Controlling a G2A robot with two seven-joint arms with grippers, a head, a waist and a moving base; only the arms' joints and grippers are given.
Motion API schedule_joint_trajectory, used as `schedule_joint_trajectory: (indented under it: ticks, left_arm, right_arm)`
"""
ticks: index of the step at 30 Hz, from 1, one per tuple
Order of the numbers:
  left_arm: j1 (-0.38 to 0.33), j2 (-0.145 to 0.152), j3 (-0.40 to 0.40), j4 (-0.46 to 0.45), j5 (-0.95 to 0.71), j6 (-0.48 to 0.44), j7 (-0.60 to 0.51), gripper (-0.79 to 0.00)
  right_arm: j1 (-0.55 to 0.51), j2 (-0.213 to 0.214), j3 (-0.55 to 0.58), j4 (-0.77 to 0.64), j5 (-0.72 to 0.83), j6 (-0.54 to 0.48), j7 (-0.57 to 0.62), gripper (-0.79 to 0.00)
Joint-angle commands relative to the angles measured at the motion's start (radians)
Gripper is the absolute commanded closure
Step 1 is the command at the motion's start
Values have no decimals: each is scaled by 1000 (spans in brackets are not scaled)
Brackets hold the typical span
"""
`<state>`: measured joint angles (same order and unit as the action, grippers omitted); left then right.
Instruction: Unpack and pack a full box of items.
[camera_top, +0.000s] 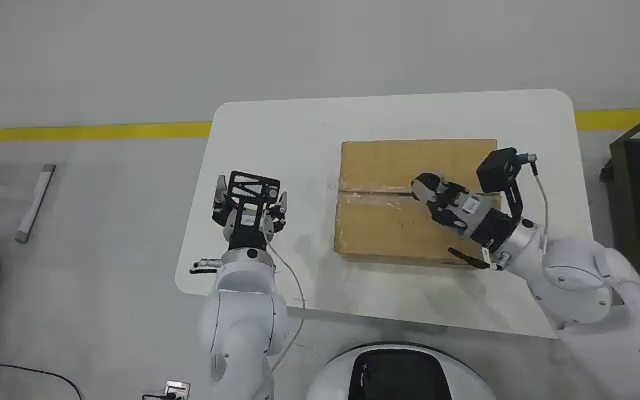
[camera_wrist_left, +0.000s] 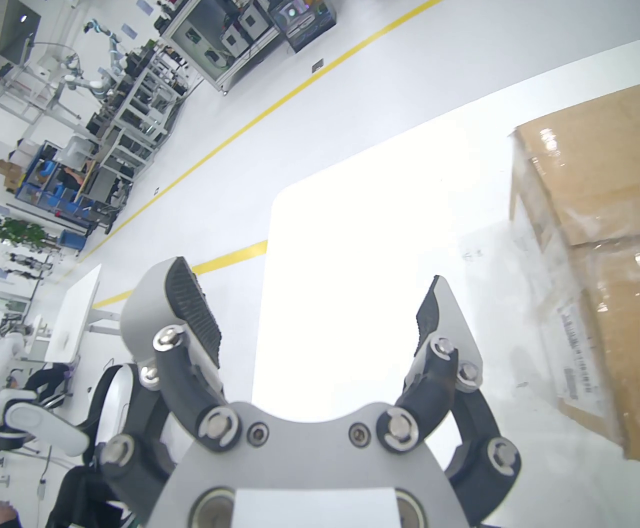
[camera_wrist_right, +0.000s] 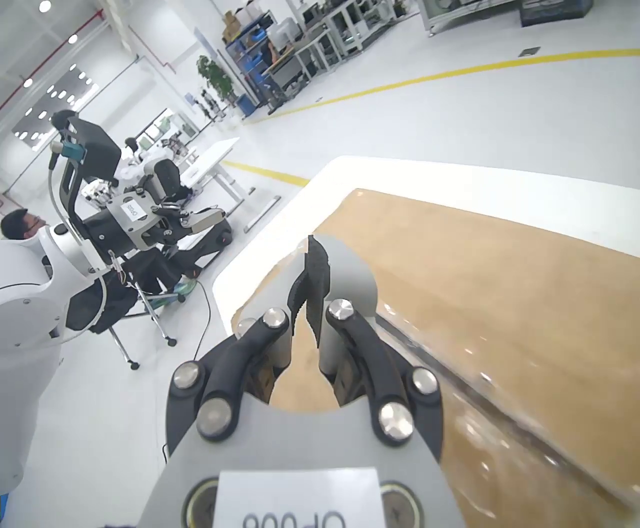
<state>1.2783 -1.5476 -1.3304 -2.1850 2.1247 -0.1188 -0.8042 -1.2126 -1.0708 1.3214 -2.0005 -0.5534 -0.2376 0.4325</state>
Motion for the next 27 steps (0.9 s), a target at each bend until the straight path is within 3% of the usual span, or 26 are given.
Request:
schedule_joint_trajectory:
  ticks: [1,7,12,27]
  left_arm:
    - [25,2,-24,-20,4,6,3,-785]
    - [73,7,-77,-45,-2,16,17,-785]
    - [81,9,-93,-41,-14,13,26,-785]
    - [20,11,-74,29,-53,-37,37,-785]
  right_arm:
    - [66,-12,-88,26,-31,16,-20,0]
    - [223,-52,-276,141,-119,68,-51,0]
    - [283,-76,-346,248,-160,115,-72,0]
    - [203,-66,-247,229,-181,114,-30,0]
